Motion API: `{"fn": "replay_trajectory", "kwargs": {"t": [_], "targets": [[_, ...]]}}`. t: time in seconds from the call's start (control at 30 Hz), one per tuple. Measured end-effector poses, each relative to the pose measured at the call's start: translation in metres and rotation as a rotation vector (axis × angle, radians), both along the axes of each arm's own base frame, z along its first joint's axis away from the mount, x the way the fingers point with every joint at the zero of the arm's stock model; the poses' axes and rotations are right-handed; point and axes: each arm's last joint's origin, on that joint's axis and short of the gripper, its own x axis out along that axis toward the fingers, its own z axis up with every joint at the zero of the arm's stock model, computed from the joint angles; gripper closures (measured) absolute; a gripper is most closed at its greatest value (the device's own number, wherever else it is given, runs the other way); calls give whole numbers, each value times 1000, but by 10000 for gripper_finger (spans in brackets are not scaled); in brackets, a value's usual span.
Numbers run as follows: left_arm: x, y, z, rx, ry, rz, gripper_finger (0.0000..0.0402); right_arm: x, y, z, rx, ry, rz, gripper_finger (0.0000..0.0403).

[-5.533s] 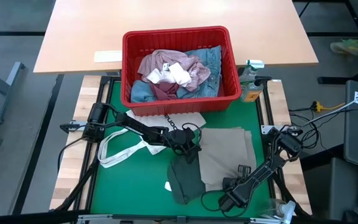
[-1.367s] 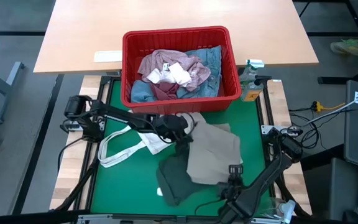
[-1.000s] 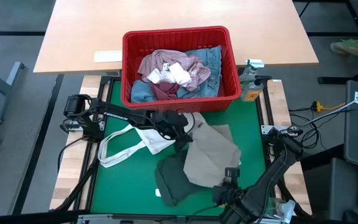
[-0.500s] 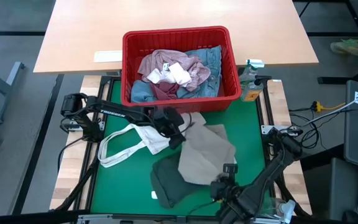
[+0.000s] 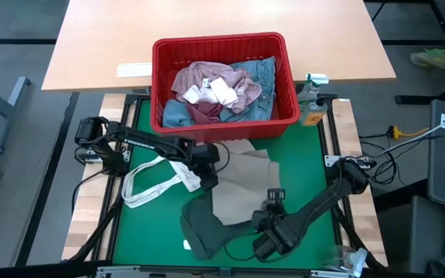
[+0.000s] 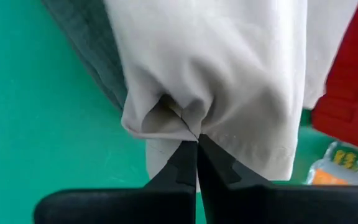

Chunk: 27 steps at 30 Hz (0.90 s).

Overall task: Fold laundry
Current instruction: Fold the grey shorts

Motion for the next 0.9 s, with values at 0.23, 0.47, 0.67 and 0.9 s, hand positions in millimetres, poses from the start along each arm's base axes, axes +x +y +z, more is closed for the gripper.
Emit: {"fn": "replay_trajectory", "kwargs": {"t": [0.23,0.47,0.67,0.9], "targets": [[-1,-11,0,52,-3,-45,402,12,-17,-1,77,64,-69,338],[-2,-23,0,99,-4,-80,402,23,-36,0,67,85,-32,258],[-3,-32,0,127,-7,-97,402,25,-55,19,129,81,-9,246],[-4,-39,0,127,-8,-118,402,15,-59,38,399,156,-65,248]]}}
